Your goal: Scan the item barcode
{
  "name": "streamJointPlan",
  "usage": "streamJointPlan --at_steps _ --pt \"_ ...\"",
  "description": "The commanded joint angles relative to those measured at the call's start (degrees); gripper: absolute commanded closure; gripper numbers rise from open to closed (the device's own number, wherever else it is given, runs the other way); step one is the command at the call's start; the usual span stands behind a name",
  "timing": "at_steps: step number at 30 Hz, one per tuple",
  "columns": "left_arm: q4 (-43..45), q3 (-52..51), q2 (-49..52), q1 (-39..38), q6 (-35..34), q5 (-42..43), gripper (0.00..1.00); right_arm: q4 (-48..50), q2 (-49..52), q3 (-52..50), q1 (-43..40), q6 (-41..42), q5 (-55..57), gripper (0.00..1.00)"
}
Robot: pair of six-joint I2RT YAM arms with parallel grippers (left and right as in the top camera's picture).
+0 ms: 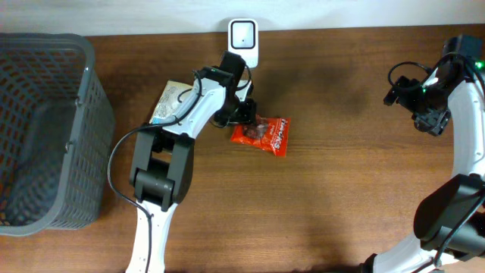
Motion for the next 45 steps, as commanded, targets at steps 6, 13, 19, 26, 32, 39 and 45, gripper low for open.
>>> streamJointPlan --at_steps 6,13,19,26,32,39,45 --pt "-14.27 16.98 -0.61 -1.44 -1.46 1.11 1.0 -0.04 -0.28 0.44 -0.2 -0.17 0.55 0.01" --pt "-24.33 31.3 -0.68 -1.16 -17.42 0.26 1.0 -0.04 -0.28 0.44 -0.2 -0.17 0.55 0.01" --pt "-29.29 31.3 -0.66 1.92 -33.29 19.67 0.98 -0.04 -0.28 0.44 -0.2 -0.2 0.55 0.01" --pt "-30.56 31.3 -0.66 2.4 -33.9 56.11 0.98 -0.04 -0.28 0.44 -0.2 -0.2 0.55 0.01" --pt "-30.05 31.28 -0.66 3.17 -39.28 59.8 0.98 -0.04 -0.28 0.44 -0.2 -0.17 0.55 0.01" --pt "-27.8 30.49 -0.66 3.17 -25.57 15.26 0.98 -0.04 -0.28 0.44 -0.2 -0.2 0.55 0.01" --pt "-18.91 10.05 -0.28 -1.09 -16.63 0.39 0.96 -0.04 -0.28 0.44 -0.2 -0.17 0.55 0.01"
